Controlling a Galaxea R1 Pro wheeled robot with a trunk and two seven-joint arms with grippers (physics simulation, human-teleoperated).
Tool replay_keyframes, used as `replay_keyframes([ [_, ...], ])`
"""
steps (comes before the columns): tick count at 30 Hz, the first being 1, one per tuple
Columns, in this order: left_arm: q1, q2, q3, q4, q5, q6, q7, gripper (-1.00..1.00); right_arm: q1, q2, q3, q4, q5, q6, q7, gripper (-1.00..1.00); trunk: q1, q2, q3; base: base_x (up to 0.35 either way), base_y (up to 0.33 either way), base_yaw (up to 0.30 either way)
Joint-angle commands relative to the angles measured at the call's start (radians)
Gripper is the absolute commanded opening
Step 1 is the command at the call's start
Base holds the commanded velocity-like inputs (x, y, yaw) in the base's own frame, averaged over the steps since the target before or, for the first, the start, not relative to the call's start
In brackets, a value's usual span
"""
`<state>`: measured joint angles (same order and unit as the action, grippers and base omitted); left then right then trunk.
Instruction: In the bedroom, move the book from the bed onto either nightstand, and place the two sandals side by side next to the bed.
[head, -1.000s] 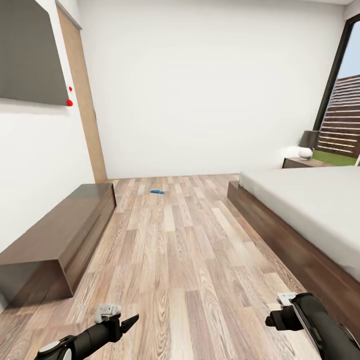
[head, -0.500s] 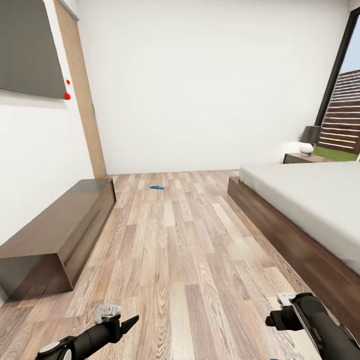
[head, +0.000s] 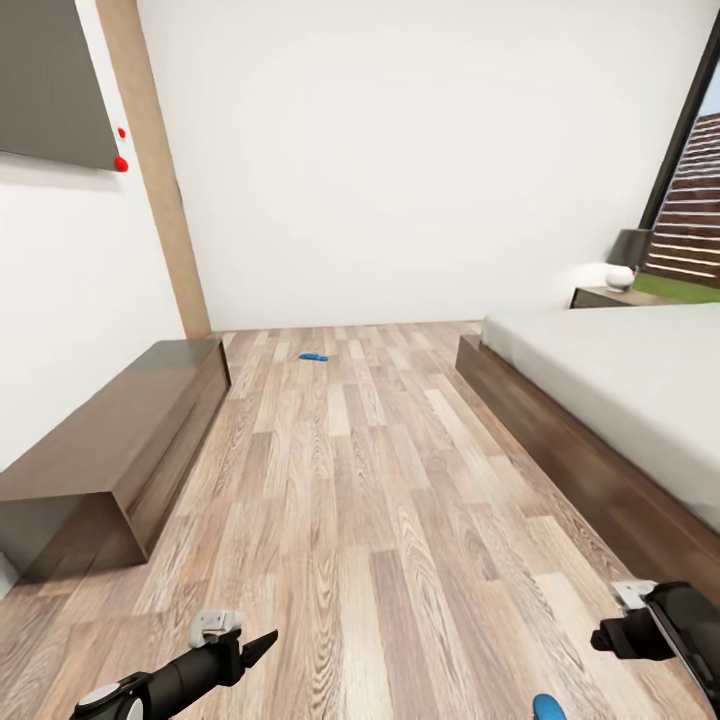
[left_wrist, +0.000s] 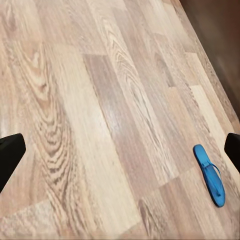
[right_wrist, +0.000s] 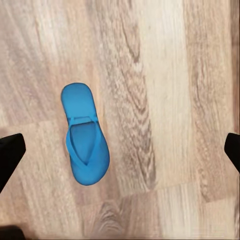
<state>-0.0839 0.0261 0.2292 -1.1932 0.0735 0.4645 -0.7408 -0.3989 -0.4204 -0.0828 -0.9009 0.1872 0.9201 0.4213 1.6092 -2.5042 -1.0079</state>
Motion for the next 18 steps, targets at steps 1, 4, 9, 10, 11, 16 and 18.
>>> replay_keyframes([
  [1, -0.001, 0.0, 0.001, 0.0, 0.008, 0.01, -0.002, 1.0, 0.0, -0.01, -0.002, 0.0, 0.009, 0.003, 0.019, 1.0, 0.0, -0.001, -0.005, 0.0, 0.0, 0.0],
  [4, -0.001, 0.0, 0.001, 0.0, 0.008, 0.01, -0.002, 1.0, 0.0, -0.022, 0.0, 0.001, 0.011, 0.001, 0.029, 1.0, 0.002, -0.001, -0.017, 0.0, 0.0, 0.0],
  [9, -0.001, 0.0, 0.001, 0.0, 0.008, 0.01, -0.002, 1.0, 0.0, -0.029, 0.001, 0.002, 0.007, -0.001, 0.035, 1.0, 0.004, -0.003, -0.036, 0.0, 0.0, 0.0],
  [10, -0.001, 0.0, 0.001, 0.0, 0.008, 0.01, -0.002, 1.0, 0.0, -0.03, 0.001, 0.002, 0.007, -0.001, 0.035, 1.0, 0.004, -0.003, -0.04, 0.0, 0.0, 0.0],
  [11, -0.001, -0.001, 0.001, 0.0, 0.008, 0.01, -0.002, 1.0, 0.0, -0.03, 0.001, 0.002, 0.007, -0.001, 0.035, 1.0, 0.005, -0.003, -0.044, 0.0, 0.0, 0.0],
  [16, -0.001, -0.001, 0.001, 0.0, 0.007, 0.01, -0.002, 1.0, -0.001, -0.029, 0.003, 0.002, 0.011, -0.001, 0.034, 1.0, 0.007, -0.004, -0.063, 0.0, 0.0, 0.0],
  [18, -0.001, -0.001, 0.001, 0.0, 0.007, 0.01, -0.002, 1.0, -0.001, -0.029, 0.003, 0.002, 0.012, -0.001, 0.034, 1.0, 0.008, -0.005, -0.071, 0.0, 0.0, 0.0],
])
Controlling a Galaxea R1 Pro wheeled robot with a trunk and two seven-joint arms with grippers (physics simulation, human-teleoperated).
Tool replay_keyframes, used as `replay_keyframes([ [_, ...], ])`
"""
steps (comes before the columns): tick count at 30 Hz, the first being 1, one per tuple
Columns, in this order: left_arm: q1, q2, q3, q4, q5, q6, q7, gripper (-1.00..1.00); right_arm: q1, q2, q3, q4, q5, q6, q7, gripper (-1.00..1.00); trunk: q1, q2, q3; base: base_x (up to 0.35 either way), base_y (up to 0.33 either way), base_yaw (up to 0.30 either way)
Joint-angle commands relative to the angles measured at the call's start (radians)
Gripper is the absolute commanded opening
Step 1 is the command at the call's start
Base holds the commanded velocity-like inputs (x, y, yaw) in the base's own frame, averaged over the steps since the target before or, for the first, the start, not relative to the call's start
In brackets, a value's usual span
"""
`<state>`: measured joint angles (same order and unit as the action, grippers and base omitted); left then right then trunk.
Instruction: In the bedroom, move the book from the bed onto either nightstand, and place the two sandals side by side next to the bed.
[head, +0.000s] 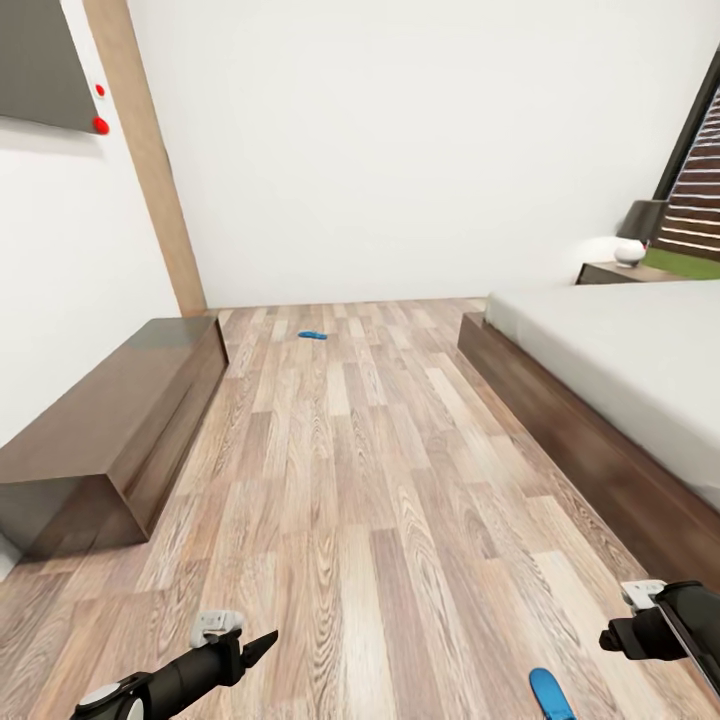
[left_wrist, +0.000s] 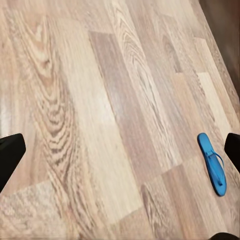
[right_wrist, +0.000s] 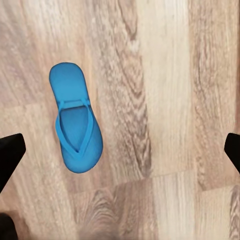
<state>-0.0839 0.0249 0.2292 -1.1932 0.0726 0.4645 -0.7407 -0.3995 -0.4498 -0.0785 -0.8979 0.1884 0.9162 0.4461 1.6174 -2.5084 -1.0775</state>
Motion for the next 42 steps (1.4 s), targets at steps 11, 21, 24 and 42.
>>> replay_keyframes([
  [11, 0.0, 0.0, 0.0, 0.0, 0.007, 0.01, -0.002, 1.0, 0.0, 0.001, -0.002, -0.001, 0.011, 0.003, 0.01, 1.0, 0.005, -0.003, -0.044, 0.0, 0.0, 0.0],
  [21, 0.0, 0.0, 0.0, 0.0, 0.007, 0.01, -0.002, 1.0, 0.0, 0.002, 0.0, -0.002, 0.011, 0.003, 0.01, 1.0, 0.009, -0.005, -0.082, 0.0, 0.0, 0.0],
  [24, 0.0, 0.0, -0.001, 0.0, 0.007, 0.01, -0.002, 1.0, 0.0, 0.002, 0.0, -0.003, 0.011, 0.003, 0.01, 1.0, 0.011, -0.006, -0.094, 0.0, 0.0, 0.0],
  [42, 0.0, 0.0, -0.002, 0.0, 0.007, 0.009, -0.002, 1.0, 0.0, 0.003, 0.002, -0.022, 0.009, 0.001, 0.01, 1.0, 0.019, -0.01, -0.163, 0.0, 0.0, 0.0],
])
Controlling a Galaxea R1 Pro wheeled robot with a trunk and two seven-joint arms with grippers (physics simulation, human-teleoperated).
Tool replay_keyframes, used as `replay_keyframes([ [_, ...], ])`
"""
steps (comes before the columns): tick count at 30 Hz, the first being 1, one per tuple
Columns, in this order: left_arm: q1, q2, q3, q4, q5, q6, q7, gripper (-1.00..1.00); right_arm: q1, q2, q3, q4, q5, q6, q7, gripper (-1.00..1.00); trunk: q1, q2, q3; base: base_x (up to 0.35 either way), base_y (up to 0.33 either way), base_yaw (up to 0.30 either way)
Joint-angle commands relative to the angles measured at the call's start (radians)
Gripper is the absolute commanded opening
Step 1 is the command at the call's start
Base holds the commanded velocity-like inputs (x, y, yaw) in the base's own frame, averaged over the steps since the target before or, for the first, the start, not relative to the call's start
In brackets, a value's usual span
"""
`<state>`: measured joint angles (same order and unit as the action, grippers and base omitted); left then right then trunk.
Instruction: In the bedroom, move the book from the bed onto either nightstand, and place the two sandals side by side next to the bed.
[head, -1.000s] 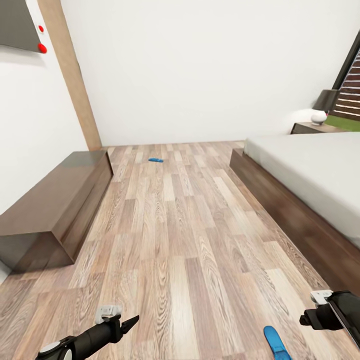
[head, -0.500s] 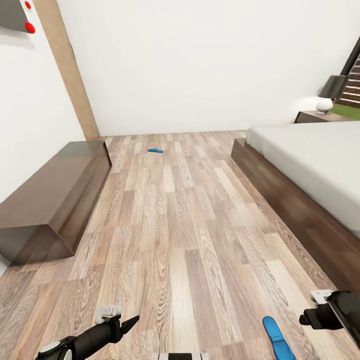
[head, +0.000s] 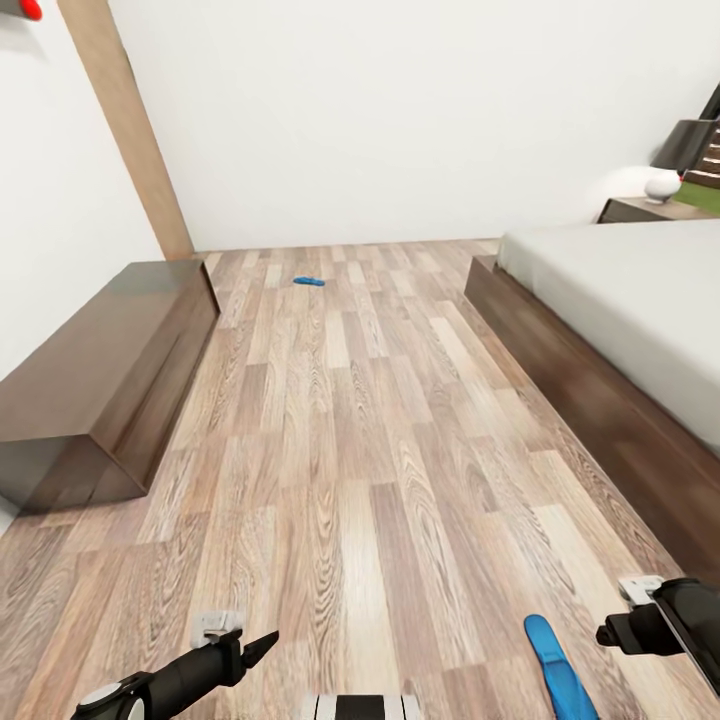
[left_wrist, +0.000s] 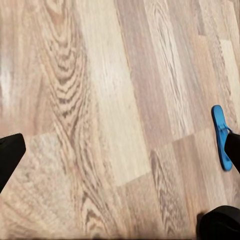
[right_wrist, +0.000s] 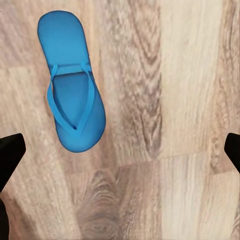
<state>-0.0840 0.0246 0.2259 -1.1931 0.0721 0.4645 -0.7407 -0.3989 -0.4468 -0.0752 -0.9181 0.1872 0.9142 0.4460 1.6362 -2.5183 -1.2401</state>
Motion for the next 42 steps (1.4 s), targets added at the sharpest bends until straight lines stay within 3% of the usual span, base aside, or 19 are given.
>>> replay_keyframes([
  [1, 0.0, 0.0, 0.0, 0.0, 0.008, 0.009, -0.002, 1.0, -0.001, 0.0, -0.002, -0.019, 0.01, 0.002, 0.01, 1.0, 0.0, -0.001, -0.005, 0.0, 0.0, 0.0],
  [5, 0.0, -0.001, -0.002, 0.0, 0.006, 0.009, -0.002, 1.0, -0.001, 0.015, -0.001, -0.096, 0.008, 0.002, 0.01, 1.0, 0.002, -0.002, -0.02, 0.0, 0.0, 0.0],
  [7, 0.0, -0.001, -0.003, 0.0, 0.006, 0.009, -0.002, 1.0, -0.001, 0.051, 0.0, -0.125, 0.009, 0.002, 0.008, 1.0, 0.003, -0.002, -0.028, 0.0, 0.0, 0.0],
  [8, 0.0, -0.001, -0.003, 0.0, 0.007, 0.009, -0.002, 1.0, -0.001, 0.092, -0.001, -0.151, 0.01, 0.003, 0.006, 1.0, 0.003, -0.002, -0.032, 0.0, 0.0, 0.0],
  [11, 0.0, -0.001, -0.003, 0.0, 0.007, 0.009, -0.002, 1.0, -0.001, 0.136, -0.001, -0.178, 0.011, 0.003, 0.004, 1.0, 0.005, -0.003, -0.043, 0.0, 0.0, 0.0],
  [14, 0.0, -0.001, -0.002, 0.0, 0.008, 0.01, -0.002, 1.0, -0.002, 0.153, -0.002, -0.184, 0.011, 0.004, 0.003, 1.0, 0.006, -0.004, -0.055, 0.0, 0.0, 0.0],
  [17, 0.0, 0.0, 0.002, 0.0, 0.011, 0.011, -0.002, 1.0, -0.003, 0.188, -0.002, -0.187, 0.012, 0.004, 0.002, 1.0, 0.007, -0.004, -0.067, 0.0, 0.0, 0.0],
  [23, 0.0, 0.0, 0.004, 0.013, 0.011, 0.01, -0.001, 1.0, -0.003, 0.199, -0.003, -0.187, 0.012, 0.003, 0.001, 1.0, 0.01, -0.006, -0.09, 0.0, 0.0, 0.0],
  [37, 0.0, 0.001, 0.003, 0.041, 0.008, -0.005, -0.002, 1.0, -0.003, 0.185, -0.011, -0.192, 0.005, 0.002, 0.009, 1.0, 0.016, -0.009, -0.144, 0.0, 0.0, 0.0],
  [42, 0.0, 0.001, 0.003, 0.046, 0.008, -0.007, -0.002, 1.0, -0.003, 0.183, -0.056, -0.264, 0.005, 0.002, 0.011, 1.0, 0.019, -0.01, -0.163, 0.0, 0.0, 0.0],
])
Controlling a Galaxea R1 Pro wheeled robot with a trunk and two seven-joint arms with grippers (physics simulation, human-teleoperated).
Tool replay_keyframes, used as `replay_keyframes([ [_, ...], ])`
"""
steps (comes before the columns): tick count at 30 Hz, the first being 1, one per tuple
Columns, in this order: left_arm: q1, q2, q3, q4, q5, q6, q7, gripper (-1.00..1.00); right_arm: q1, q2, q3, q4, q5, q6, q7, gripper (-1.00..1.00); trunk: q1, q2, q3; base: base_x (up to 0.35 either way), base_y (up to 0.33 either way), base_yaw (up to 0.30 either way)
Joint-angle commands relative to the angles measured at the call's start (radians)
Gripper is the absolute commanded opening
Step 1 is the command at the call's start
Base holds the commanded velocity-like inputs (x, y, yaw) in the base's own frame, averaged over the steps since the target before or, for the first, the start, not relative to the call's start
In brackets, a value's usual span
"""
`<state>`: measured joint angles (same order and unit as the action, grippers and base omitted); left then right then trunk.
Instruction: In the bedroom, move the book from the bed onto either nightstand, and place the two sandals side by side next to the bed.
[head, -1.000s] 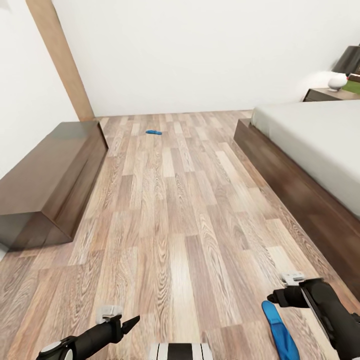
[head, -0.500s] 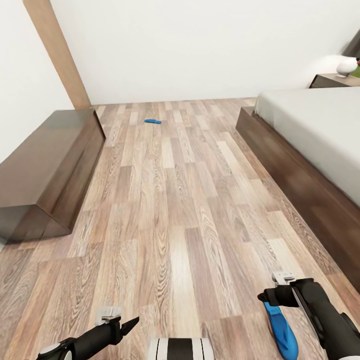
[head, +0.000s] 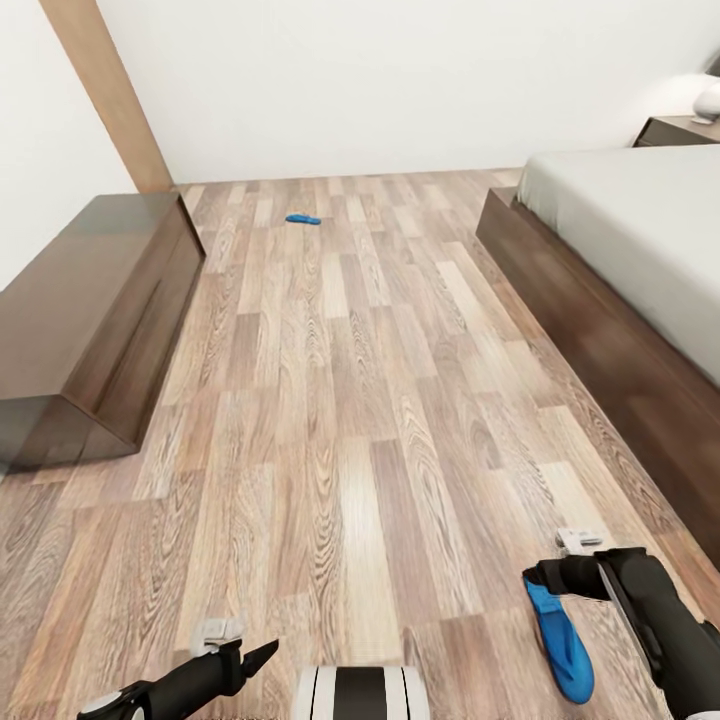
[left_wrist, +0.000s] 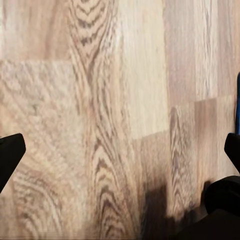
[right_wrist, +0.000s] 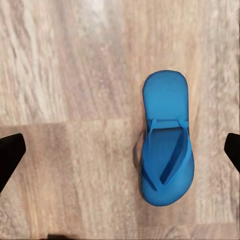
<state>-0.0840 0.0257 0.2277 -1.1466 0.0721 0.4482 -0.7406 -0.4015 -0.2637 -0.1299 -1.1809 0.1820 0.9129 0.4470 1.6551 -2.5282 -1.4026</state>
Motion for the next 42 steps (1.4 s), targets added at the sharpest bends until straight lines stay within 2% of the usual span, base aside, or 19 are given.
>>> replay_keyframes([
  [1, 0.0, 0.0, 0.0, 0.0, 0.008, 0.009, -0.001, 1.0, 0.0, 0.0, -0.02, -0.013, 0.01, 0.003, 0.01, 1.0, 0.0, -0.001, -0.005, 0.0, 0.0, 0.0],
  [3, 0.0, -0.001, 0.0, 0.001, 0.008, 0.003, -0.001, 1.0, 0.0, 0.0, -0.057, -0.027, 0.01, 0.003, 0.01, 1.0, 0.001, -0.001, -0.012, 0.0, 0.0, 0.0],
  [6, 0.0, -0.001, -0.001, 0.001, 0.008, -0.002, 0.0, 1.0, 0.0, 0.0, -0.07, -0.032, 0.009, 0.003, 0.01, 1.0, 0.002, -0.002, -0.024, 0.0, 0.0, 0.0],
  [24, 0.0, -0.001, 0.002, 0.04, 0.005, -0.005, 0.003, 1.0, 0.0, -0.002, -0.08, -0.041, 0.011, 0.003, 0.007, 1.0, 0.011, -0.006, -0.094, 0.0, 0.0, 0.0],
  [28, 0.0, -0.001, 0.002, 0.042, 0.005, -0.005, 0.003, 1.0, 0.0, -0.022, -0.083, -0.056, 0.011, 0.003, 0.007, 1.0, 0.012, -0.007, -0.109, 0.0, 0.0, 0.0],
  [30, 0.0, 0.0, 0.002, 0.043, 0.005, -0.005, 0.003, 1.0, 0.0, -0.043, -0.094, -0.059, 0.011, 0.003, 0.008, 1.0, 0.013, -0.007, -0.117, 0.0, 0.0, 0.0],
  [31, 0.0, 0.0, 0.002, 0.043, 0.005, -0.005, 0.003, 1.0, 0.0, -0.056, -0.106, -0.06, 0.01, 0.003, 0.009, 1.0, 0.014, -0.008, -0.121, 0.0, 0.0, 0.0],
  [34, 0.0, -0.001, 0.002, 0.043, 0.005, -0.005, 0.003, 1.0, 0.0, -0.072, -0.14, -0.062, 0.01, 0.003, 0.009, 1.0, 0.015, -0.008, -0.132, 0.0, 0.0, 0.0],
  [36, 0.0, -0.001, 0.002, 0.044, 0.005, -0.005, 0.003, 1.0, 0.0, -0.076, -0.153, -0.063, 0.01, 0.003, 0.009, 1.0, 0.016, -0.009, -0.14, 0.0, 0.0, 0.0],
  [42, 0.0, -0.001, 0.002, 0.043, 0.005, -0.005, 0.003, 1.0, 0.0, -0.078, -0.158, -0.063, 0.01, 0.003, 0.009, 1.0, 0.019, -0.01, -0.163, 0.0, 0.0, 0.0],
])
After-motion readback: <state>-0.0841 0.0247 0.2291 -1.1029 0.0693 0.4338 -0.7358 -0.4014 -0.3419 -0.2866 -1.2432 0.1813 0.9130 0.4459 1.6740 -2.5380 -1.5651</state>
